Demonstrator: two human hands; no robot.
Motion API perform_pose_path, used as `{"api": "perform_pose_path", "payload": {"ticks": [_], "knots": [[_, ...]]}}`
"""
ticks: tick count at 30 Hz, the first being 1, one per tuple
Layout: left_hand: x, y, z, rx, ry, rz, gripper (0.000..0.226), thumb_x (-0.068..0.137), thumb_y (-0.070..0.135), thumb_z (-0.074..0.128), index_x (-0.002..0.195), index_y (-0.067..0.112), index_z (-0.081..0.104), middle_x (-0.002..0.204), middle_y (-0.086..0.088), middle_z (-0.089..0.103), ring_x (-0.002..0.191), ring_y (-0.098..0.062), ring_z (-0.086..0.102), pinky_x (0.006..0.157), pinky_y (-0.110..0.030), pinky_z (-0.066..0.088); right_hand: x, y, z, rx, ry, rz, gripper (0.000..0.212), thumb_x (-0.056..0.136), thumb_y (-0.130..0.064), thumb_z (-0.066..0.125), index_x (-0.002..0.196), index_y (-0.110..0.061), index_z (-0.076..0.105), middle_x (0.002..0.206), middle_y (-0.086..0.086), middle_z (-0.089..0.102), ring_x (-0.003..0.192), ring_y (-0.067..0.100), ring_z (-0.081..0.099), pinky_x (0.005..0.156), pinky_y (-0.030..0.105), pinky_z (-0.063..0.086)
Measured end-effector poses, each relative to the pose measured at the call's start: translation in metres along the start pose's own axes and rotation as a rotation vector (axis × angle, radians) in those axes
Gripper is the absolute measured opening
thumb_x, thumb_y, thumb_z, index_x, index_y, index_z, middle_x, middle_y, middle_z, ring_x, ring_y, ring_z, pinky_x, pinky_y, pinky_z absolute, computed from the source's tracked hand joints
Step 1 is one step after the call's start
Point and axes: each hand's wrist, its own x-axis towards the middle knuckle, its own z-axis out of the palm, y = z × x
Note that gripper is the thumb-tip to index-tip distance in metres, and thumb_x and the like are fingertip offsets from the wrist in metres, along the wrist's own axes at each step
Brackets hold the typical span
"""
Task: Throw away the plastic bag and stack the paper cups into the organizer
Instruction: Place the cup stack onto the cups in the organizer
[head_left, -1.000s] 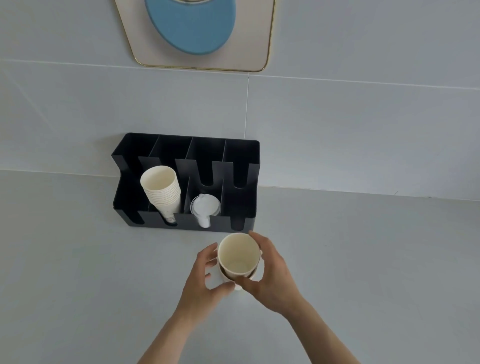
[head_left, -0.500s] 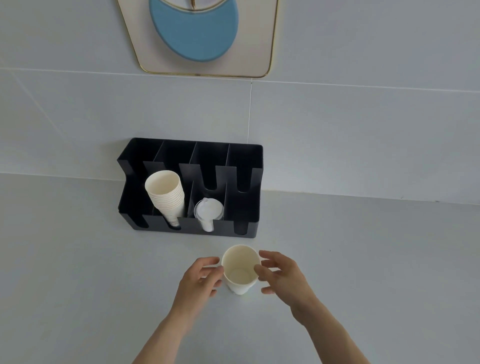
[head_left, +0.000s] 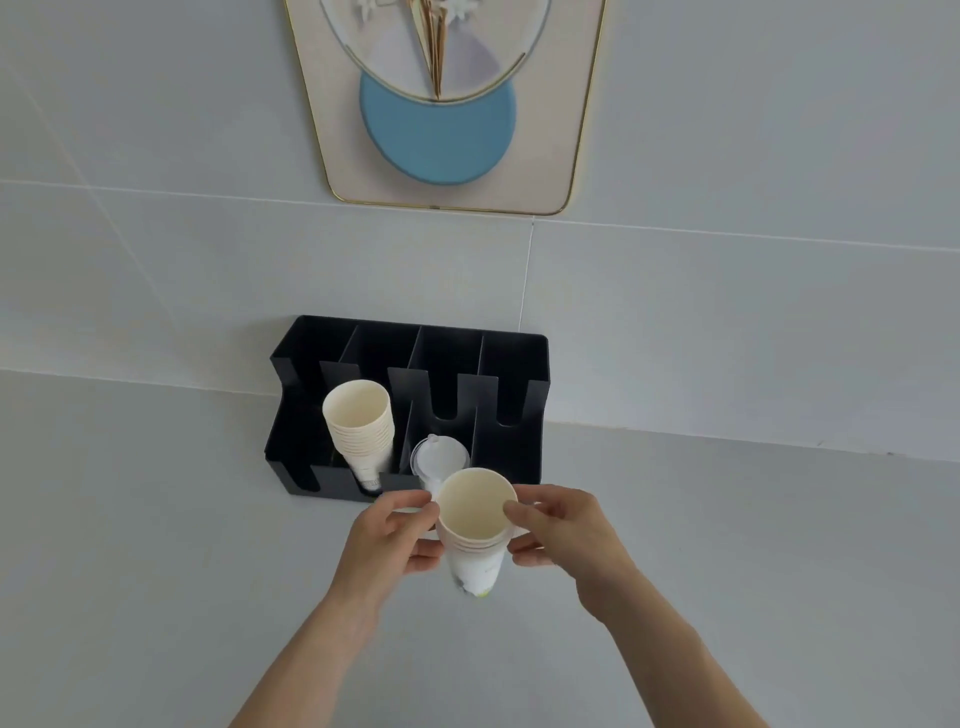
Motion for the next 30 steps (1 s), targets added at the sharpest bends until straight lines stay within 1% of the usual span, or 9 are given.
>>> {"api": "perform_pose_path", "payload": {"ticks": [3, 6, 11, 15, 17, 19, 22, 27, 30], "knots": [[0.013, 0.031, -0.019, -0.003, -0.003, 0.066, 0.018, 0.093, 0.024, 0.069, 0.108, 0.016, 0.071, 0.087, -0.006, 0.079, 0.08, -0.026, 0.077, 0.077, -0.04, 0.063, 0.008, -0.035, 0.014, -0.004, -0.014, -0.057, 0.014, 0.093, -0.017, 0.07, 0.101, -0.02, 0.081, 0.081, 0.006, 0.08, 0.069, 0.018, 0.074, 0.077, 0.038, 0.066], [0.027, 0.065, -0.04, -0.002, 0.01, 0.134, 0.019, 0.093, 0.027, 0.068, 0.109, 0.017, 0.071, 0.09, -0.009, 0.077, 0.076, -0.025, 0.076, 0.076, -0.039, 0.063, 0.019, -0.073, 0.034, -0.021, 0.001, -0.103, 0.015, 0.093, -0.022, 0.071, 0.104, -0.017, 0.079, 0.091, 0.012, 0.079, 0.072, 0.023, 0.076, 0.078, 0.041, 0.066], [0.053, 0.118, -0.079, -0.071, 0.033, 0.219, 0.023, 0.092, 0.03, 0.069, 0.109, 0.014, 0.071, 0.096, -0.012, 0.076, 0.073, -0.024, 0.073, 0.079, -0.04, 0.062, 0.039, -0.135, 0.072, -0.032, 0.032, -0.202, 0.024, 0.091, -0.027, 0.073, 0.111, -0.014, 0.075, 0.1, 0.016, 0.077, 0.07, 0.023, 0.077, 0.072, 0.037, 0.066], [0.07, 0.151, -0.104, -0.115, 0.046, 0.272, 0.024, 0.093, 0.029, 0.068, 0.108, 0.01, 0.07, 0.094, -0.015, 0.075, 0.067, -0.02, 0.07, 0.072, -0.036, 0.061, 0.054, -0.172, 0.099, -0.04, 0.051, -0.241, 0.029, 0.091, -0.03, 0.073, 0.114, -0.013, 0.074, 0.101, 0.015, 0.076, 0.075, 0.027, 0.078, 0.068, 0.035, 0.066], [0.079, 0.164, -0.116, -0.131, 0.047, 0.284, 0.025, 0.093, 0.028, 0.068, 0.11, 0.009, 0.069, 0.093, -0.014, 0.075, 0.068, -0.021, 0.07, 0.07, -0.033, 0.063, 0.063, -0.187, 0.112, -0.033, 0.057, -0.251, 0.03, 0.091, -0.031, 0.073, 0.116, -0.013, 0.072, 0.103, 0.014, 0.076, 0.072, 0.025, 0.078, 0.066, 0.034, 0.066], [0.089, 0.172, -0.129, -0.137, 0.046, 0.288, 0.027, 0.093, 0.029, 0.068, 0.112, 0.009, 0.068, 0.098, -0.013, 0.075, 0.071, -0.021, 0.071, 0.068, -0.031, 0.063, 0.072, -0.197, 0.124, -0.036, 0.062, -0.251, 0.032, 0.091, -0.031, 0.073, 0.118, -0.013, 0.071, 0.106, 0.014, 0.075, 0.068, 0.022, 0.077, 0.063, 0.032, 0.065], [0.106, 0.175, -0.143, -0.128, 0.046, 0.281, 0.029, 0.092, 0.03, 0.069, 0.113, 0.01, 0.068, 0.101, -0.013, 0.075, 0.073, -0.021, 0.073, 0.066, -0.029, 0.062, 0.083, -0.201, 0.139, -0.017, 0.061, -0.226, 0.033, 0.092, -0.029, 0.073, 0.12, -0.013, 0.07, 0.108, 0.014, 0.075, 0.076, 0.026, 0.079, 0.063, 0.031, 0.065], [0.132, 0.166, -0.155, -0.12, 0.026, 0.241, 0.023, 0.093, 0.027, 0.069, 0.11, 0.011, 0.069, 0.1, -0.013, 0.075, 0.073, -0.021, 0.073, 0.071, -0.033, 0.063, 0.104, -0.193, 0.157, -0.024, 0.099, -0.185, 0.034, 0.092, -0.027, 0.073, 0.122, -0.011, 0.07, 0.109, 0.016, 0.074, 0.071, 0.023, 0.076, 0.062, 0.03, 0.064], [0.145, 0.152, -0.16, -0.101, 0.01, 0.21, 0.022, 0.093, 0.027, 0.069, 0.109, 0.011, 0.069, 0.098, -0.011, 0.075, 0.075, -0.022, 0.075, 0.072, -0.034, 0.062, 0.115, -0.181, 0.165, -0.068, 0.122, -0.15, 0.031, 0.093, -0.027, 0.072, 0.121, -0.014, 0.071, 0.105, 0.014, 0.075, 0.078, 0.026, 0.078, 0.06, 0.028, 0.062]]}}
